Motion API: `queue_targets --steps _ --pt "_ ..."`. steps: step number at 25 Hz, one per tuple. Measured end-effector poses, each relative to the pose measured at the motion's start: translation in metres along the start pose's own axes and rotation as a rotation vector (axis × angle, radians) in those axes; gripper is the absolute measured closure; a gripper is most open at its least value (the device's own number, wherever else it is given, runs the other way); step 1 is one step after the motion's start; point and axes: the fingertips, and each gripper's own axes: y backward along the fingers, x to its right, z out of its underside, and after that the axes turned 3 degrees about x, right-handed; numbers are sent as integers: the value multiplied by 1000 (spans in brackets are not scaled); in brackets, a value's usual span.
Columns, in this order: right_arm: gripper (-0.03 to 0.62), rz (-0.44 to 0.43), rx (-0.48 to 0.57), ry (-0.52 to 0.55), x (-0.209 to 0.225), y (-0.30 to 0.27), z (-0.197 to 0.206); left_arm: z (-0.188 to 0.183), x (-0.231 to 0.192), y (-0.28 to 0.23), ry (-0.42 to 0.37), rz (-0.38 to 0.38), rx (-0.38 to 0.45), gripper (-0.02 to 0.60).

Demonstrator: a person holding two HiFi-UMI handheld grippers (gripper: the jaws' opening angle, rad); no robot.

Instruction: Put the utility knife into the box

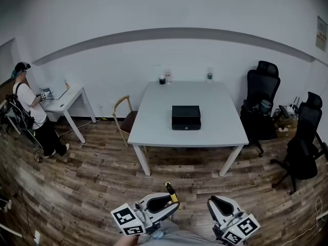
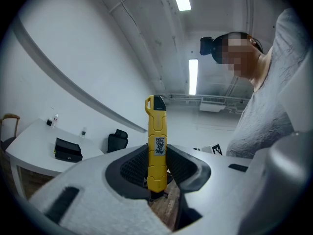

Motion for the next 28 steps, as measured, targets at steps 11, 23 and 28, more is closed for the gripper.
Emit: queue_targets --steps 11,23,28 --pt "562 -1 2 -5 53 -58 -3 -12 -79 -28 -2 -14 22 459" --pt "562 8 -5 -35 126 -154 -9 -37 -183 -70 7 -17 9 459" --pt "562 7 1 -28 150 -193 -18 -52 -223 -85 7 -15 8 459"
